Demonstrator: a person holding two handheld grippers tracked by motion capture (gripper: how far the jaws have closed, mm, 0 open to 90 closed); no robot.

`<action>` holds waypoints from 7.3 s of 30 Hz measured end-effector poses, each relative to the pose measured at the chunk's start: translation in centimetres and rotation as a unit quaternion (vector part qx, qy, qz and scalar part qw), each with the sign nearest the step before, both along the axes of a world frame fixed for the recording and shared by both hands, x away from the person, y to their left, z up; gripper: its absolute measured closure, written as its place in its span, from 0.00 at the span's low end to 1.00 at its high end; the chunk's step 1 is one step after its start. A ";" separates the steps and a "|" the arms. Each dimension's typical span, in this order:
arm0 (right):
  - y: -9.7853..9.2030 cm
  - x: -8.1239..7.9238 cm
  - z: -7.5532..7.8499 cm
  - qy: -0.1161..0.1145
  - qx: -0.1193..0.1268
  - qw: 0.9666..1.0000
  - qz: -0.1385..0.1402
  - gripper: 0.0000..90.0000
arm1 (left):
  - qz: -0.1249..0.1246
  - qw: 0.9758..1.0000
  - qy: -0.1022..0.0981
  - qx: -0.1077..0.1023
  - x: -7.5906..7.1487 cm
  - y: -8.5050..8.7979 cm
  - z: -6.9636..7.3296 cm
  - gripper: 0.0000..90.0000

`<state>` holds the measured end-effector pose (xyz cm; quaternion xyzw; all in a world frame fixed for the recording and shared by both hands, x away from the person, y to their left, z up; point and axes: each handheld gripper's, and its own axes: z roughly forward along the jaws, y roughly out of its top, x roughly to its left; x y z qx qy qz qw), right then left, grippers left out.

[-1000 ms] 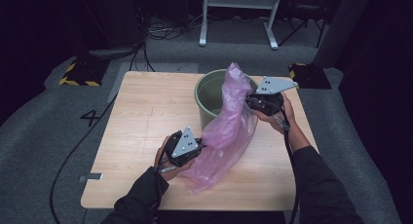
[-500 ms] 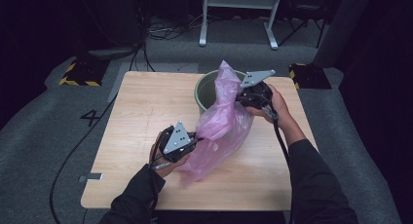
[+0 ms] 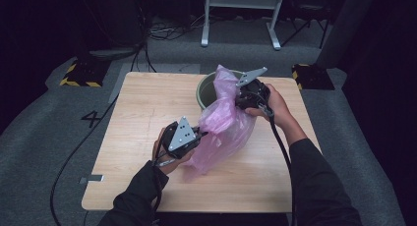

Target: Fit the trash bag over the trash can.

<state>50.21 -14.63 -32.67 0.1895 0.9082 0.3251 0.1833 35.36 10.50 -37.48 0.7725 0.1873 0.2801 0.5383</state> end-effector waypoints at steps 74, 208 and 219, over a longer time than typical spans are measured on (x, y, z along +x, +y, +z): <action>-4.0 -8.2 0.4 -0.078 0.195 0.974 0.086 1.00 | 0.012 0.999 0.031 0.007 2.3 1.5 1.8 0.90; -3.9 -1.2 0.7 -0.038 0.171 0.979 -0.102 1.00 | -0.084 0.988 0.103 0.078 -1.8 -3.9 -0.9 0.28; -5.3 -1.9 0.9 -0.032 0.198 0.976 -0.084 0.61 | -0.063 0.996 0.055 0.025 -0.2 -2.4 0.3 0.96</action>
